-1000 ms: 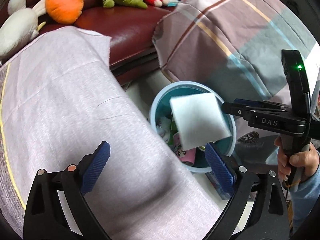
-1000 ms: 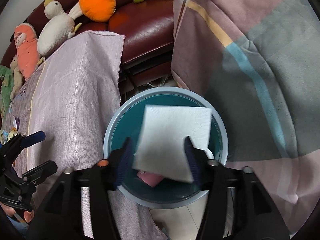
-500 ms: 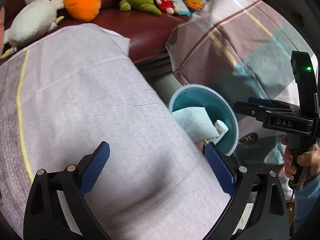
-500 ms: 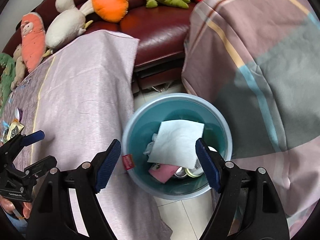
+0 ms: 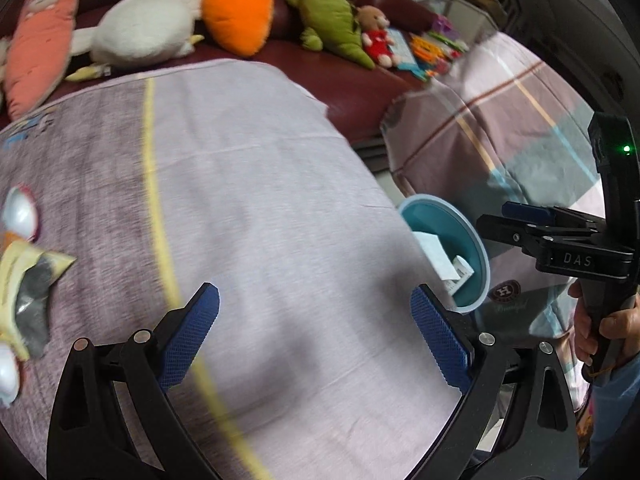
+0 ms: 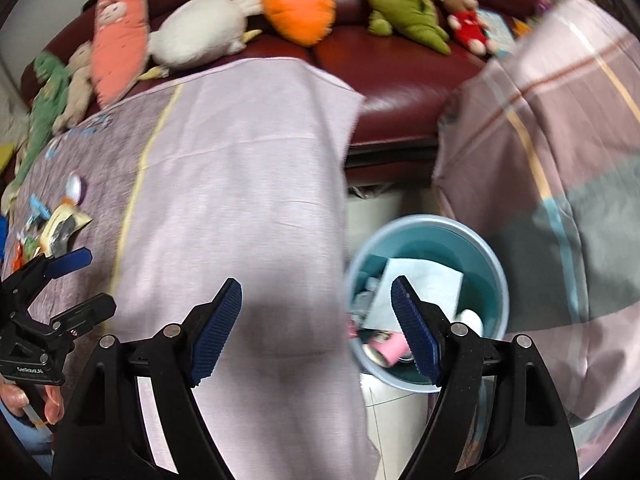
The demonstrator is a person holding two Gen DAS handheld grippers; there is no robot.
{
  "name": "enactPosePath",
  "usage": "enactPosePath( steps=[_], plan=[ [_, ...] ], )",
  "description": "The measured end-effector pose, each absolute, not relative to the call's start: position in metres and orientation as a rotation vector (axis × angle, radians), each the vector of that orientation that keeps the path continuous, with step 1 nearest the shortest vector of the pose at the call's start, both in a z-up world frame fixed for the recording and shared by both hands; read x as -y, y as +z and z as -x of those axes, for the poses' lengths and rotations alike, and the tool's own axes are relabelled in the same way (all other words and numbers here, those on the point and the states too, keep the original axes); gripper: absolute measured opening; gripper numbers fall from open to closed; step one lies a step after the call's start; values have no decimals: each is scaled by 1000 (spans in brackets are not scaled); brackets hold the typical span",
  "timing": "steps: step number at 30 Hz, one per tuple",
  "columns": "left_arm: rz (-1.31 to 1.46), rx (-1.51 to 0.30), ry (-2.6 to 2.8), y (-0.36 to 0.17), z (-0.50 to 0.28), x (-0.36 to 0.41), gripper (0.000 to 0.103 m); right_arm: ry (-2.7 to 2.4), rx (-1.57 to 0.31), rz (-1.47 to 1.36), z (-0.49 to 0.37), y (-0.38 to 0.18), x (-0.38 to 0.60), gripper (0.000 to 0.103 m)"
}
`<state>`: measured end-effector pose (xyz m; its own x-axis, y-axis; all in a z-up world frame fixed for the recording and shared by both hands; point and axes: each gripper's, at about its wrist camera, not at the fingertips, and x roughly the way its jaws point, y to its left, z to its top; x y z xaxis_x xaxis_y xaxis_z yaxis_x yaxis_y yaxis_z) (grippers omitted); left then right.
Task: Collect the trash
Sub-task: 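Return to the table and grasp the orange-and-yellow snack wrapper with the right tool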
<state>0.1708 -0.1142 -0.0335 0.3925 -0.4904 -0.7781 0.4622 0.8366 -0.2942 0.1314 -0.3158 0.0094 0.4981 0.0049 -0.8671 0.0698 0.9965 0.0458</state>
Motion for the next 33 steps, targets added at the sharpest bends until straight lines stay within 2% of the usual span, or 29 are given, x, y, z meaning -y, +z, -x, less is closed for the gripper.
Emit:
enactPosePath(
  steps=[21, 33],
  plan=[
    [206, -952, -242, -30, -151, -154, 97, 261, -1091, 197, -183, 22, 73, 74],
    [246, -927, -100, -27, -171, -252, 97, 342, -1134, 201, -229, 2, -15, 74]
  ],
)
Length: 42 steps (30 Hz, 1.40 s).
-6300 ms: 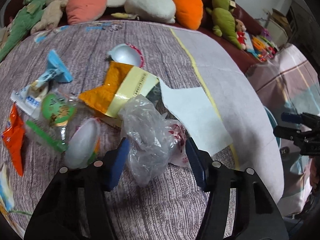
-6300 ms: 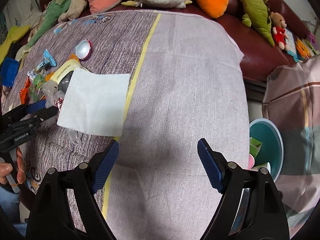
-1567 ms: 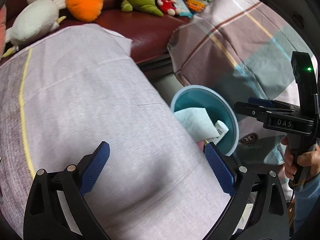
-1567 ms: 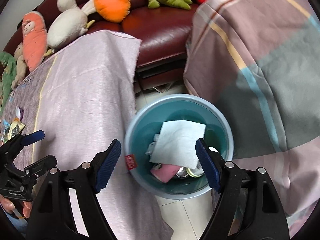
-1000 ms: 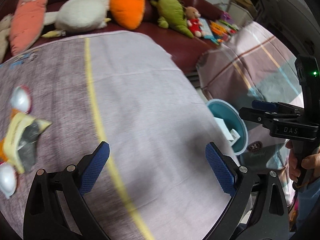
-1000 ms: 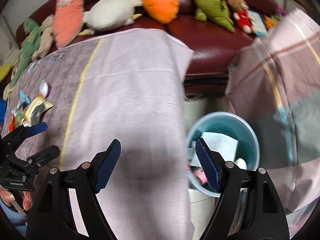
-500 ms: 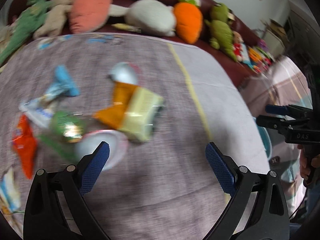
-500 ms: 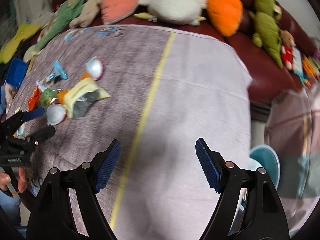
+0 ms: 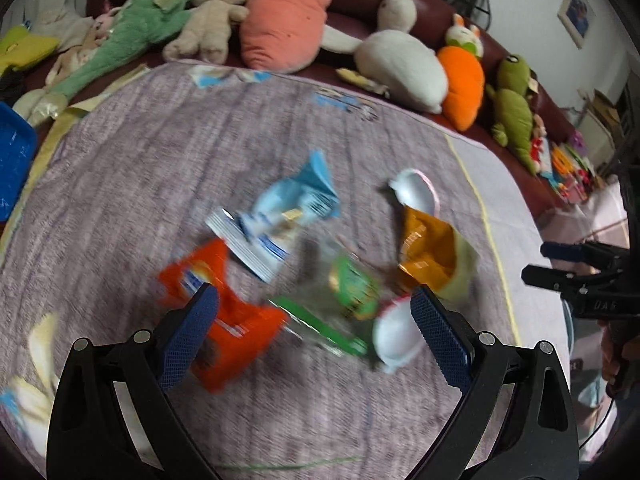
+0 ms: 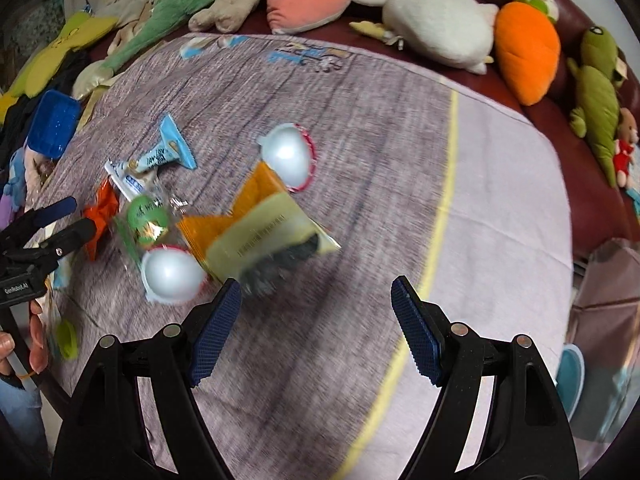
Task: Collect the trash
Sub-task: 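Return to the table and grasp the orange-and-yellow snack wrapper with the right tool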
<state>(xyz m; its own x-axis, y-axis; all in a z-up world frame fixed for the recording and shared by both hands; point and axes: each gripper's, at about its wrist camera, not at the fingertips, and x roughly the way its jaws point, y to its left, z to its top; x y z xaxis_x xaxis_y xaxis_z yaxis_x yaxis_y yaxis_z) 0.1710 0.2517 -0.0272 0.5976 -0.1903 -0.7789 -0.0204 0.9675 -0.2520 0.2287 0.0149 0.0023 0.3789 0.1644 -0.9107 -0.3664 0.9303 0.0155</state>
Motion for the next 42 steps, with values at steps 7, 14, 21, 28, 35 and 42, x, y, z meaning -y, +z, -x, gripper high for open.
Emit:
enactPosePath(
  steps=[7, 14, 21, 28, 35, 42],
  plan=[
    [184, -933, -82, -32, -211, -271, 97, 358, -1166, 162, -260, -17, -42, 74],
    [129, -998, -91, -57, -249, -273, 97, 364, -1237, 136, -279, -49, -46, 74],
    [98, -1049, -117, -83, -264, -261, 97, 388, -1274, 62, -280, -64, -34, 77],
    [115, -1033, -138, -86, -262, -254, 42, 431, -1251, 17, -278, -67, -34, 63],
    [112, -1015, -108, -73, -246, -242, 36, 479, -1206, 53, -261, -55, -38, 13],
    [133, -962, -138, -43, -223, -224, 36, 429, -1167, 62, -240, -36, 1, 7]
  ],
)
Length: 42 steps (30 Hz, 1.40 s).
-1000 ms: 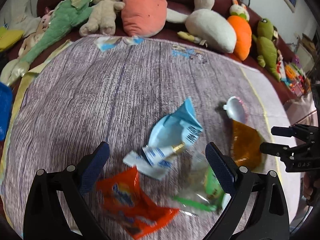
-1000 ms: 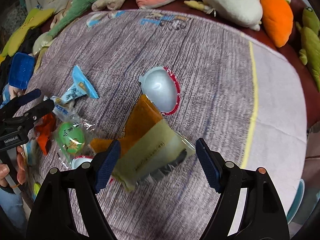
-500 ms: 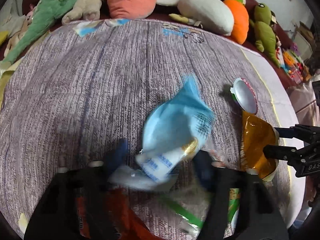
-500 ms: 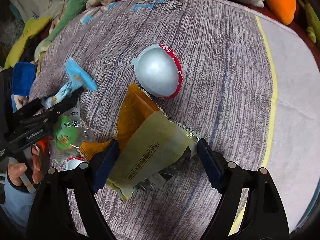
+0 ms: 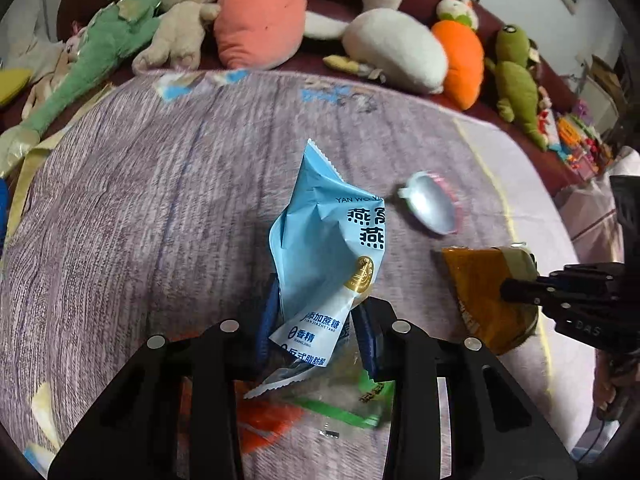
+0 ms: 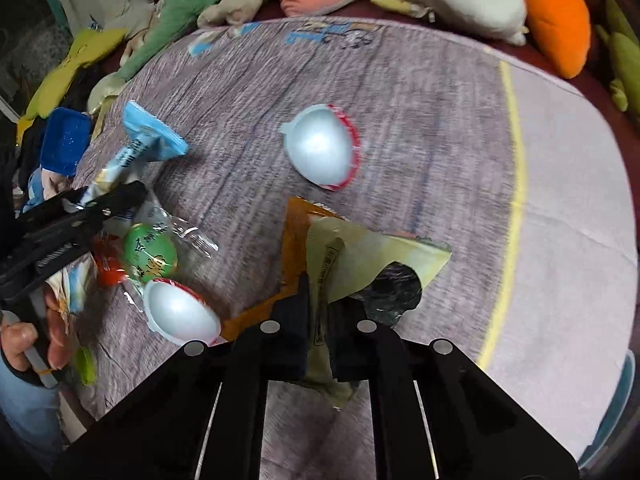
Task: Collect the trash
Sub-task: 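Grasp the light blue snack wrapper with the left tool while the right tool holds its wrapper, then carry both wrappers over the teal bin and open both tools to drop them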
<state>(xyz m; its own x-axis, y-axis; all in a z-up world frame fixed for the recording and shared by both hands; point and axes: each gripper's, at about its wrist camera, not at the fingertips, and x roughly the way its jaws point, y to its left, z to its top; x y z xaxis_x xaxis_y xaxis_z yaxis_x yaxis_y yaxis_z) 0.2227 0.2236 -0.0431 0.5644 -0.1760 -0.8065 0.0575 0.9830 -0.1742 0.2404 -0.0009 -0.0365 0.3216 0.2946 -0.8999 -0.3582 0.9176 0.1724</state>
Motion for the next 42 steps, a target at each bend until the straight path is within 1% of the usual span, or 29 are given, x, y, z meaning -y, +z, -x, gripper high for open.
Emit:
enactPosePath(
  steps=[11, 21, 34, 42],
  plan=[
    [100, -918, -290, -13, -188, -133, 36, 330, -1097, 52, -197, -12, 81, 7],
    [30, -937, -444, -8, -169, -22, 36, 217, -1036, -48, -154, 8, 193, 7],
    [-85, -964, -594, -7, -152, 113, 36, 52, -985, -180, -105, 1, 336, 7],
    [-154, -1005, -687, -22, -146, 194, 37, -42, -961, -256, -78, -6, 415, 7]
  ],
)
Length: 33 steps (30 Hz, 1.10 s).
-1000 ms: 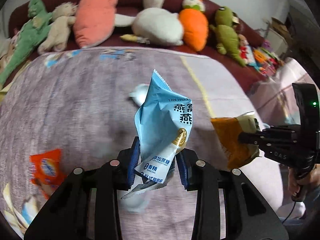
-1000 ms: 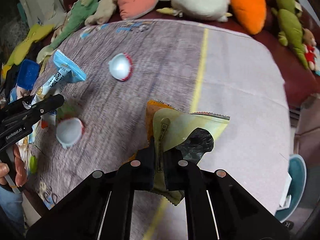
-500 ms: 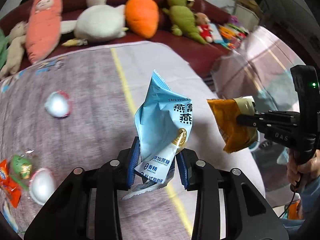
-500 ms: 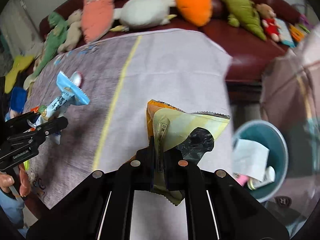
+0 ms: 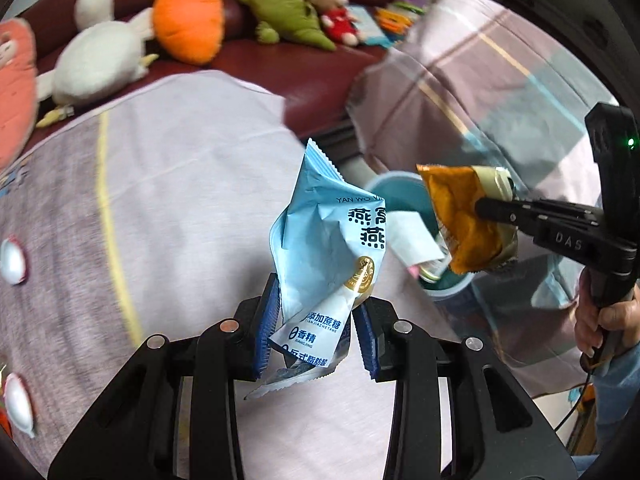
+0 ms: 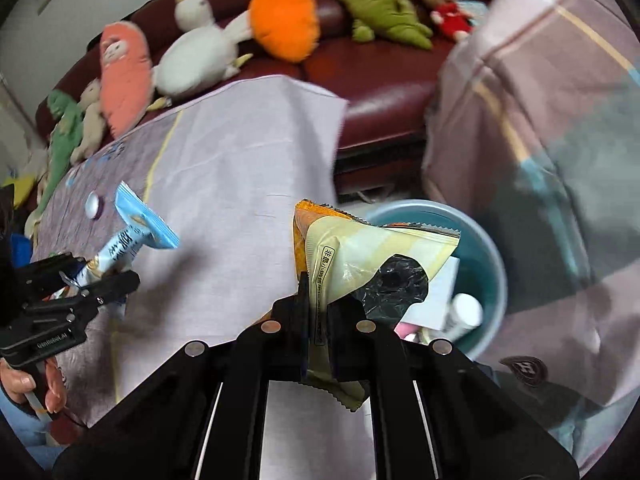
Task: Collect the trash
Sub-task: 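Carry both wrappers over the teal bin and open both tools to drop them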
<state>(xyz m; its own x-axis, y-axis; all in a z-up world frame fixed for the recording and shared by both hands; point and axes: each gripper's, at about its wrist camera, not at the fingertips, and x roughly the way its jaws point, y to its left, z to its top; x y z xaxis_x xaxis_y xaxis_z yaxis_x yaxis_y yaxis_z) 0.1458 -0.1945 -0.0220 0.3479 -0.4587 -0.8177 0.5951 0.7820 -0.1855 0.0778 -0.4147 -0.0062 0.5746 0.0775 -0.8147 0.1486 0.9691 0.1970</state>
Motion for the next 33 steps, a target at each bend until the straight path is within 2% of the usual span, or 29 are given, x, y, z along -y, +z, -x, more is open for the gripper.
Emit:
enactPosePath(
  steps=[9, 22, 23, 26, 27, 28, 33],
  plan=[
    [-253, -1065, -786, -50, -144, 281, 38, -138, -948, -357, -62, -23, 487, 7],
    [-368, -1169, -885, -105, -149, 378, 40, -177, -978, -411, -67, -44, 529, 7],
    [-375, -1175, -886, -109, -149, 382, 42, -178, -979, -414, -67, -45, 531, 7],
    [-391, -1177, -872, -114, -150, 386, 62, -177, -984, -415, -69, -47, 533, 8],
    [-399, -1174, -856, -115, -150, 386, 80, -176, -985, -414, -70, -48, 533, 8],
    [-410, -1161, -830, -115, -150, 386, 92, -176, -986, -414, -72, -48, 532, 8],
    [-429, -1133, -787, -107, -150, 383, 96, -173, -985, -414, -74, -48, 529, 8]
  ],
)
